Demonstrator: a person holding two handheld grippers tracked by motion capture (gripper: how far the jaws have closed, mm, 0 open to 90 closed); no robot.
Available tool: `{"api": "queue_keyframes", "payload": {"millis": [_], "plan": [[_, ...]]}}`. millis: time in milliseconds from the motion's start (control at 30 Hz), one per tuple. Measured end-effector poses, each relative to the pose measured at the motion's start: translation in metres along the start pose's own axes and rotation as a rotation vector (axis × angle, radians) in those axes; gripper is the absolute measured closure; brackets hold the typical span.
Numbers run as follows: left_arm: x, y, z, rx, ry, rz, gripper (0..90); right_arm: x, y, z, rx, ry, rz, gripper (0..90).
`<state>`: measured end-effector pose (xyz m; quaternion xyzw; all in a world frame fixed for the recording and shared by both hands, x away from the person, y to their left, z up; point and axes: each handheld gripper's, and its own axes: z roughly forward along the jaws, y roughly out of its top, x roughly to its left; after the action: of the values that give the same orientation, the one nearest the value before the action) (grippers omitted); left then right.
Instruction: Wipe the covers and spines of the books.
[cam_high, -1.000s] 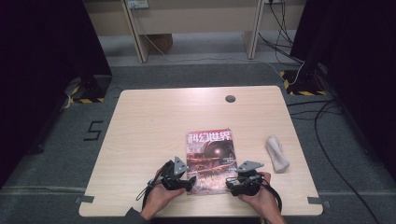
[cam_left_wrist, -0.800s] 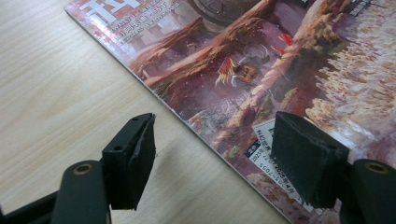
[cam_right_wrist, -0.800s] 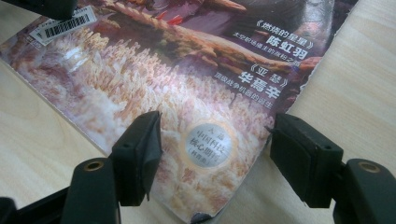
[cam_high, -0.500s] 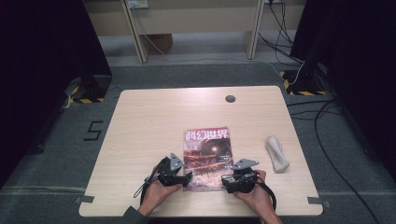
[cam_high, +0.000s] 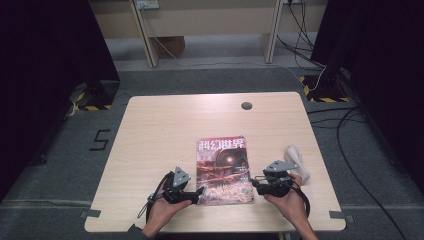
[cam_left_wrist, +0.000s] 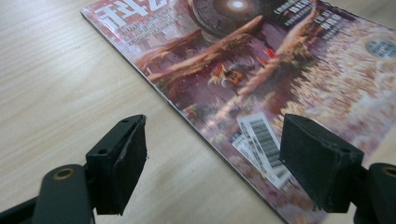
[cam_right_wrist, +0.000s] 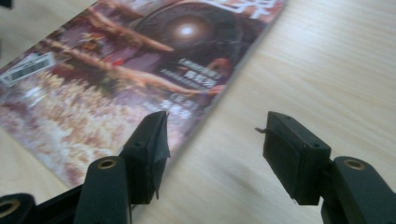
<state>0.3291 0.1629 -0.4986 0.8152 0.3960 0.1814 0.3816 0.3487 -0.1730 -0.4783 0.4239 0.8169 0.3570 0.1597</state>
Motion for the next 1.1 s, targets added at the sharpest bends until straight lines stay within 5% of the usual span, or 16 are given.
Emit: {"api": "queue_keyframes", "payload": {"millis": [600, 1100], "plan": [[0.003, -0.021, -0.03, -0.005, -0.027, -0.013, 21.1, -0.057, -0.006, -0.03, -0.046, -0.15, 0.085, 42.9], [0.009, -0.029, -0.033, 0.028, -0.02, -0.02, 20.6, -0.1, -0.027, -0.041, -0.006, -0.275, 0.177, 44.9]]}}
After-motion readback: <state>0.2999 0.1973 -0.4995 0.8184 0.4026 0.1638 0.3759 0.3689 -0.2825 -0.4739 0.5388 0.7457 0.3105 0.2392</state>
